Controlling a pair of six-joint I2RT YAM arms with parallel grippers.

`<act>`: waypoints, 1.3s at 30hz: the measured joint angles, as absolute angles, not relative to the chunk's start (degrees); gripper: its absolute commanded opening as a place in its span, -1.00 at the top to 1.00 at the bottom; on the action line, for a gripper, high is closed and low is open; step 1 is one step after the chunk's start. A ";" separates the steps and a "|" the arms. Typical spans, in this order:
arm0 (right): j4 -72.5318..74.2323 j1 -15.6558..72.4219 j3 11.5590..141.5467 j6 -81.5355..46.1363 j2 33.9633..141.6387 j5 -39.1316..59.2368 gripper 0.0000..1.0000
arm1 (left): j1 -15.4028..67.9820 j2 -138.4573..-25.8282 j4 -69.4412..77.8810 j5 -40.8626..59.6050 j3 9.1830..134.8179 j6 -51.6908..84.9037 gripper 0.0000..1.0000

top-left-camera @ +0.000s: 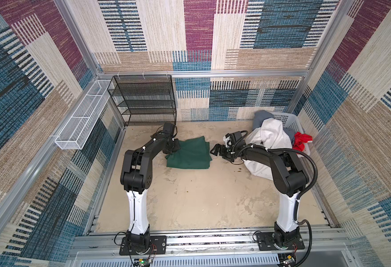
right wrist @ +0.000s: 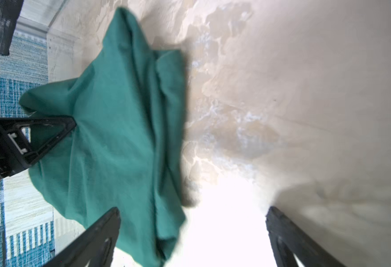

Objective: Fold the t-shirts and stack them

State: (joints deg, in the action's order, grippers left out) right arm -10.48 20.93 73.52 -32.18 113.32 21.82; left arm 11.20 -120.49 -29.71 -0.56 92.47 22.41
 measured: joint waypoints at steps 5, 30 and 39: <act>-10.79 20.75 71.55 -30.26 108.88 19.11 -0.97 | 8.47 -119.13 -32.71 -6.02 93.82 18.74 1.00; -12.51 19.75 62.37 -26.17 96.68 10.44 -0.97 | -7.88 -135.81 -37.71 -19.09 120.20 -0.58 0.95; -12.97 19.64 60.49 -27.00 94.70 9.87 -0.97 | -9.17 -134.43 -36.97 -24.45 118.41 -3.18 -0.59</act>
